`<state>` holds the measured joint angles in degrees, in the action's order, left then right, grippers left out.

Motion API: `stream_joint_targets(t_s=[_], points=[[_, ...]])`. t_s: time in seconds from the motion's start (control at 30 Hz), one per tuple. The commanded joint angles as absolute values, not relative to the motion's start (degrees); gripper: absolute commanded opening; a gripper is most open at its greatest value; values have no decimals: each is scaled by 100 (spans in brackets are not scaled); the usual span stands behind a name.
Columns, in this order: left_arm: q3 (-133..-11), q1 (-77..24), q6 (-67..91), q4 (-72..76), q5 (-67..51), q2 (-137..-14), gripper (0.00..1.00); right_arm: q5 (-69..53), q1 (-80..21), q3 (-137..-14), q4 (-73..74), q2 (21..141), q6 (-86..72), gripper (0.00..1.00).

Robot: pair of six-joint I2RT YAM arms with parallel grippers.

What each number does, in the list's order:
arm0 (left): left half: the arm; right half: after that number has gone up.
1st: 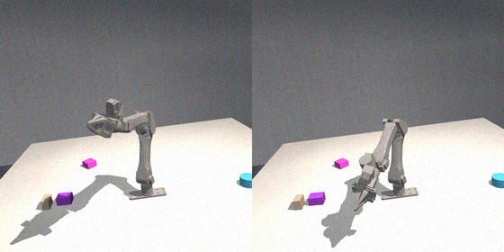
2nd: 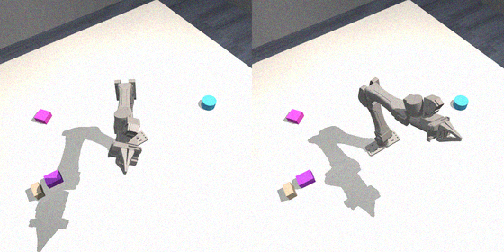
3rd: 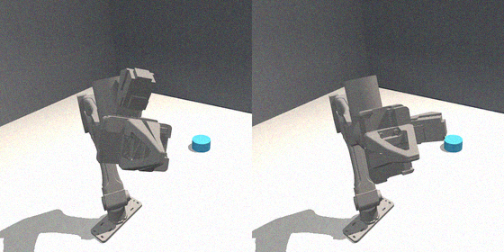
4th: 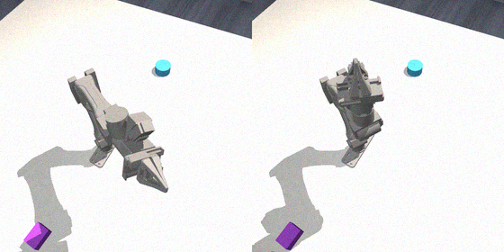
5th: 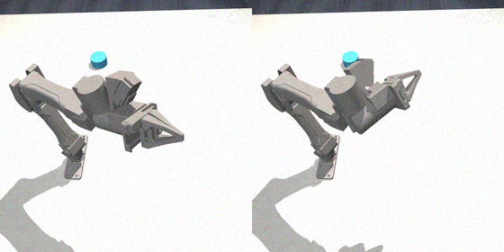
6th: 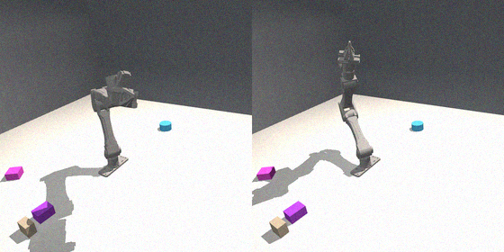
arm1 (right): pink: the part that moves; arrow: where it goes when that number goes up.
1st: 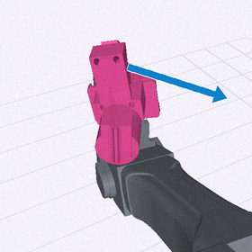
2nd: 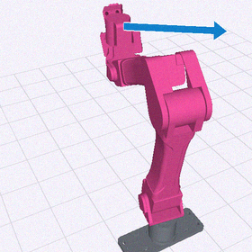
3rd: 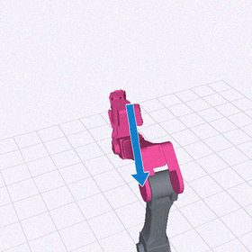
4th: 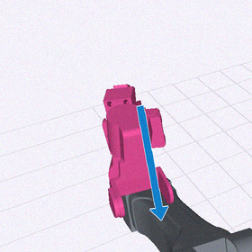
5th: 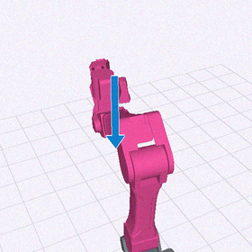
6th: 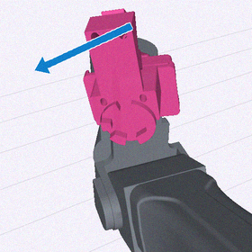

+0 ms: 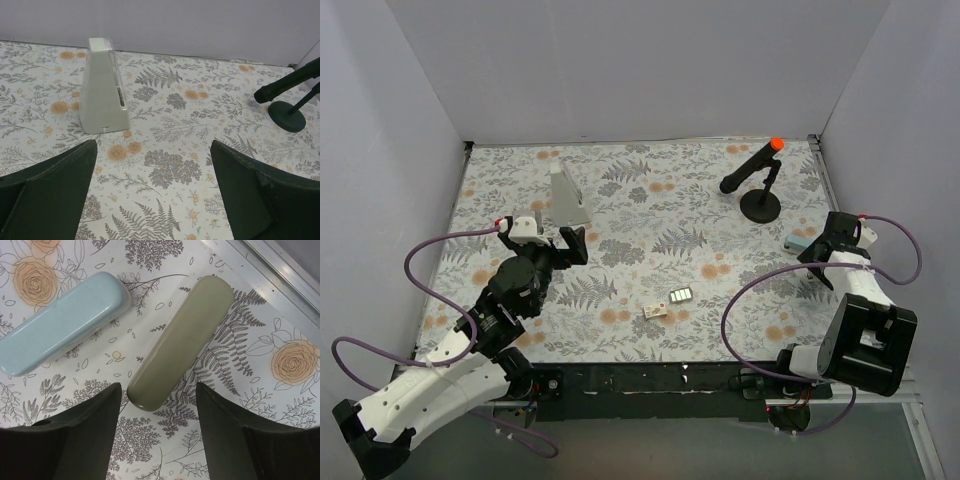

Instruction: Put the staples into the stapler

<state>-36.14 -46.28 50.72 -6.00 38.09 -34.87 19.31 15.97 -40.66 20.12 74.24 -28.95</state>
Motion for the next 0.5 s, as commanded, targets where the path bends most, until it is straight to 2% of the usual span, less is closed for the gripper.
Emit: stream_joint_targets(t_s=[0.0, 0.13, 0.23, 0.27, 0.33, 0.37, 0.47], points=[[-3595, -4614, 4992, -563, 3876, -3402, 98, 1925, 1784, -3964, 1608, 7497, -2918, 67], [-3577, -4614, 4983, -554, 3841, -3366, 98, 1943, 1872, -3929, 1512, 7593, -2865, 60], [-3586, -4614, 4983, -554, 3823, -3375, 98, 1881, 1890, -3911, 1503, 7603, -2848, 48], [-3577, -4614, 4975, -554, 3832, -3375, 98, 1811, 1890, -3885, 1503, 7568, -2830, 42], [-3577, -4614, 4949, -554, 3815, -3375, 98, 1583, 1890, -3858, 1599, 7428, -2786, 36], [-3577, -4614, 4940, -554, 3780, -3384, 98, 1521, 1890, -3841, 1643, 7348, -2760, 28], [-3560, -4614, 4896, -519, 3674, -3392, 98, 1100, 1881, -3613, 1617, 6831, -2716, 14]])
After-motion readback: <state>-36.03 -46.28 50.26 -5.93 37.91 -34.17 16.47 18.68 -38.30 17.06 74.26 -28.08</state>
